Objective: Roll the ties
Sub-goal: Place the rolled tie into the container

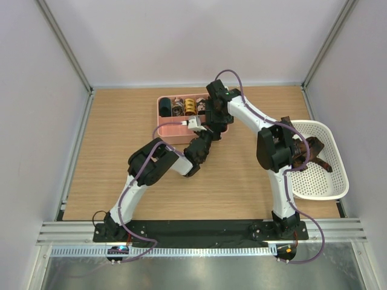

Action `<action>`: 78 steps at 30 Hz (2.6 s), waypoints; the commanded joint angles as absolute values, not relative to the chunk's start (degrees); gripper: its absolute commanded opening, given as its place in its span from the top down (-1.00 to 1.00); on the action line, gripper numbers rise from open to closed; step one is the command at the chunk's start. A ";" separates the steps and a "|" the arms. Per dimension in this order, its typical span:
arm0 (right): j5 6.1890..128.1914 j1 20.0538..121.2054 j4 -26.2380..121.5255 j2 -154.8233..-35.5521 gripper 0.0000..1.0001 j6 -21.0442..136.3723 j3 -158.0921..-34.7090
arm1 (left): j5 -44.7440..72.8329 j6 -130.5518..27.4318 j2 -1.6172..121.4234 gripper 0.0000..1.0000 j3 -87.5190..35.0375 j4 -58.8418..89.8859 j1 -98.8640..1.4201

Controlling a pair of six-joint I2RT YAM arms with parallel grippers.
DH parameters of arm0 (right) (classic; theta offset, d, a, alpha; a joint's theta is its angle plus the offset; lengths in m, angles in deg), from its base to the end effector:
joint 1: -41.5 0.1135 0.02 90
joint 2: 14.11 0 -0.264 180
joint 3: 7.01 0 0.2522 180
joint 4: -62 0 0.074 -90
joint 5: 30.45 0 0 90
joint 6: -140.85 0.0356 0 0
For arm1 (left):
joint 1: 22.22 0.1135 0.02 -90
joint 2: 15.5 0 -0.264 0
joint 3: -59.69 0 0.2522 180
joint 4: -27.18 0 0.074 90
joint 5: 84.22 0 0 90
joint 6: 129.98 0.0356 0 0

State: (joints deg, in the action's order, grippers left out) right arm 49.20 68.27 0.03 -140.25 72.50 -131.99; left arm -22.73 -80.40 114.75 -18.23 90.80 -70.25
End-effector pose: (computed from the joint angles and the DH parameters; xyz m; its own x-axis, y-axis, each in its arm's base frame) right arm 0.4289 0.2092 0.2243 -0.8770 -0.0359 -0.4792 -0.0506 0.9986 0.0178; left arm 0.3122 -0.3217 0.1360 -0.1210 -0.7175 -0.6860 0.3440 0.6179 -0.7070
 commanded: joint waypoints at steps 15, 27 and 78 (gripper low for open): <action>48.65 68.13 -9.15 -139.53 -0.65 72.21 -133.71 | -30.25 -84.45 115.81 1.00 -20.87 77.58 -68.98; 47.33 68.13 -9.33 -137.42 -0.69 72.47 -135.11 | -33.24 -92.36 111.42 0.99 -24.38 55.26 -69.16; 57.18 65.32 5.35 -121.77 -0.04 68.16 -121.13 | -30.60 -73.82 65.89 -0.18 -19.39 8.15 -66.79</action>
State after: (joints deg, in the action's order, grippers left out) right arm 56.52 63.68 2.42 -120.34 69.44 -118.74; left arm -27.78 -76.30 69.58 -22.30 17.06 -67.70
